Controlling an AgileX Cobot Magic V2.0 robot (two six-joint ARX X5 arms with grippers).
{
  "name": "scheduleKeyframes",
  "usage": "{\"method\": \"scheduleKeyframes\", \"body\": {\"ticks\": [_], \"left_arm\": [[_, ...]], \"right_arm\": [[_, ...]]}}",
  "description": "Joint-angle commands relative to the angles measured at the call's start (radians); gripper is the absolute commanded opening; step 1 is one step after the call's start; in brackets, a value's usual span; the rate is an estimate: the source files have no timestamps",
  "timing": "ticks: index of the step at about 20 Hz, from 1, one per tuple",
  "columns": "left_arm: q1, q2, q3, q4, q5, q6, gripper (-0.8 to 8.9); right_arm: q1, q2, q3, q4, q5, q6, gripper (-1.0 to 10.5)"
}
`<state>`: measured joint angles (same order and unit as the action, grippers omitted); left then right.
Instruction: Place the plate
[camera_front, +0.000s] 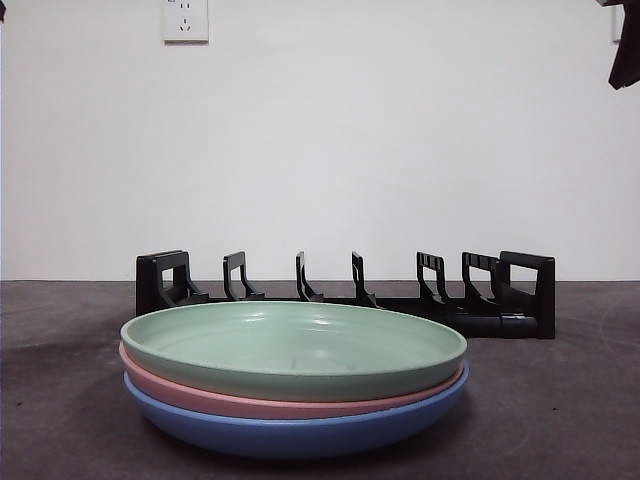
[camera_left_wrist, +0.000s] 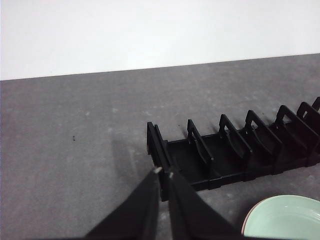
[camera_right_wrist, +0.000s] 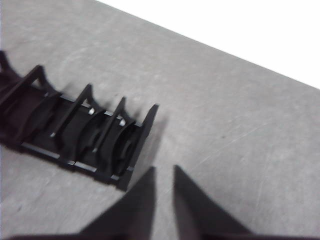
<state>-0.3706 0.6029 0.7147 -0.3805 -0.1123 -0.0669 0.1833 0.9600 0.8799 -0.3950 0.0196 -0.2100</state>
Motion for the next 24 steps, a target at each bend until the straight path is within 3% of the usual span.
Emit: {"method": "scheduleKeyframes", "body": {"ticks": [1,7,9,13,16,19,21,24], "left_arm": [[-0.003,0.001,0.01,0.0,-0.001,-0.001,0.07],[-0.003,-0.004,0.008,0.016,-0.001,-0.001,0.07],[0.014,-0.056,-0.013,0.02,-0.007,0.103,0.07],[0.208,-0.347,-0.374,0.227,-0.007,0.067,0.07],[0.354,-0.569,-0.565,0.211,0.04,0.006,0.07],[0.389,-0.6,-0.628,0.199,0.12,0.049,0.07],[0.389,-0.6,-0.705,0.306,0.168,0.039,0.07],[0.389,-0.6,-0.702,0.269,0.188,0.032,0.07]], "right_arm": [[0.004,0.005,0.01,0.002,-0.003,0.0,0.1],[0.003,0.005,0.01,0.005,0.004,0.0,0.1],[0.004,0.005,0.01,0.006,0.005,0.0,0.1],[0.003,0.005,0.01,0.005,0.006,0.0,0.1],[0.004,0.005,0.01,0.005,0.006,0.0,0.1],[0.003,0.005,0.01,0.005,0.006,0.0,0.1],[0.004,0.005,0.01,0.005,0.006,0.0,0.1],[0.004,0.005,0.01,0.006,0.006,0.0,0.1]]}}
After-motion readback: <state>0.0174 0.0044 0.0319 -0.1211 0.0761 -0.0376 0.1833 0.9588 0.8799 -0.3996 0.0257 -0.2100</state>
